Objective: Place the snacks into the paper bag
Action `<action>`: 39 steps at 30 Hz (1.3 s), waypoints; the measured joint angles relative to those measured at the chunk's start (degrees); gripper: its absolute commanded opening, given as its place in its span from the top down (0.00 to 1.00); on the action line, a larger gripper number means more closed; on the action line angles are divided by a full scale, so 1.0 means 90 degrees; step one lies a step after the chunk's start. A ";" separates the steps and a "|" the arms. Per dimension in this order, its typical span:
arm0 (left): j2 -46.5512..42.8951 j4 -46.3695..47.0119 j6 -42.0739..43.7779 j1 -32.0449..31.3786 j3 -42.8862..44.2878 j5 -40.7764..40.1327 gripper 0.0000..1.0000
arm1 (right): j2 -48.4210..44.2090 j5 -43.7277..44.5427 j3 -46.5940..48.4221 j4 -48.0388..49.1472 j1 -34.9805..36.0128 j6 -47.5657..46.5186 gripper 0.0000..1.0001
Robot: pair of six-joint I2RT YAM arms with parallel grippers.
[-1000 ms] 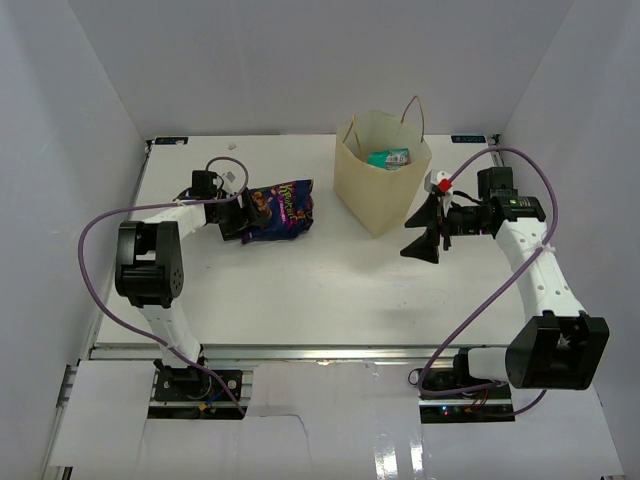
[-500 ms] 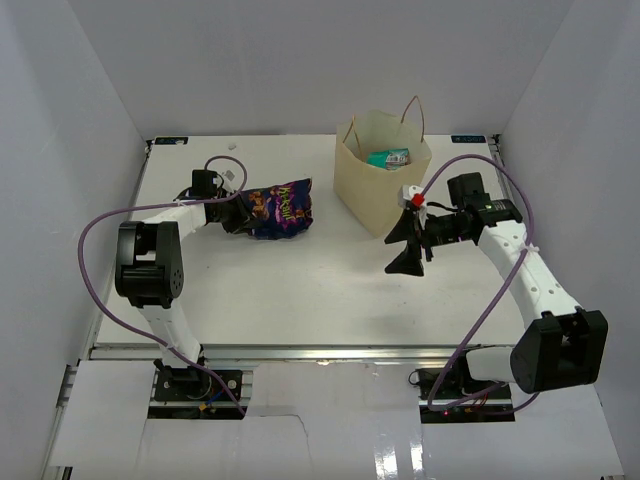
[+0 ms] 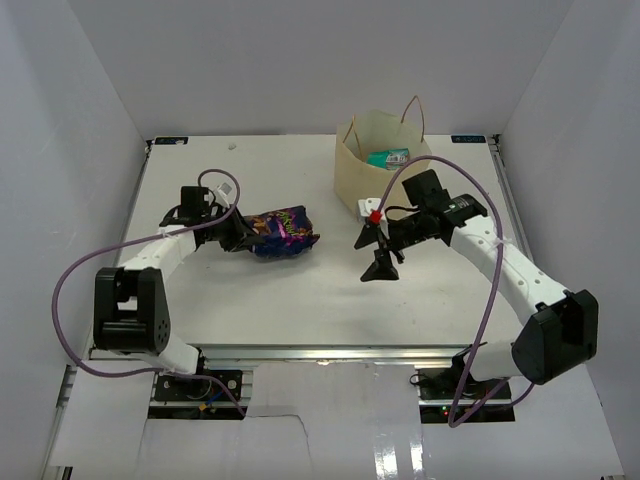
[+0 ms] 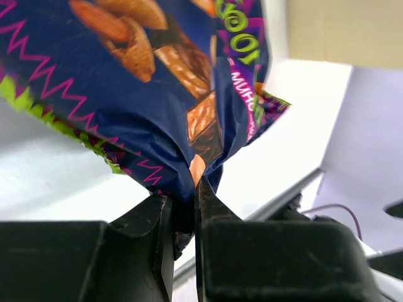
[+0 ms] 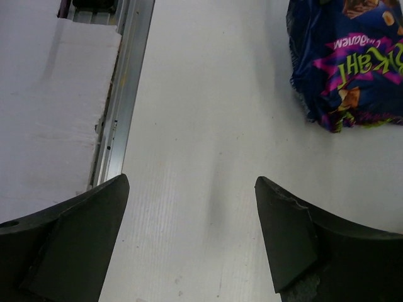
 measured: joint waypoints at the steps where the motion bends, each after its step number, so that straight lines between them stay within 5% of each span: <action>1: -0.0202 -0.0015 -0.0068 -0.0024 -0.0131 0.0073 1.00 | 0.0046 0.0092 0.0056 0.0085 0.0134 -0.0010 0.13; 7: -0.1287 -0.0090 -0.0537 -0.0197 -0.0896 0.0442 1.00 | 0.0109 0.0855 0.0114 0.0901 0.1064 -0.0007 0.12; 13: -0.2344 -0.0187 -0.1044 -0.0294 -0.1362 0.0682 1.00 | -0.0204 0.1960 -0.0658 0.2900 0.1965 0.0338 0.03; 26: -0.3555 -0.0289 -0.1695 -0.0376 -0.1746 0.0823 1.00 | 0.0236 0.4017 -0.1110 0.5343 0.3781 0.1566 0.04; 39: -0.3808 -0.0525 -0.1945 -0.0410 -0.1683 0.0916 1.00 | 0.1360 0.5508 -0.1107 0.6212 0.4010 0.2307 0.01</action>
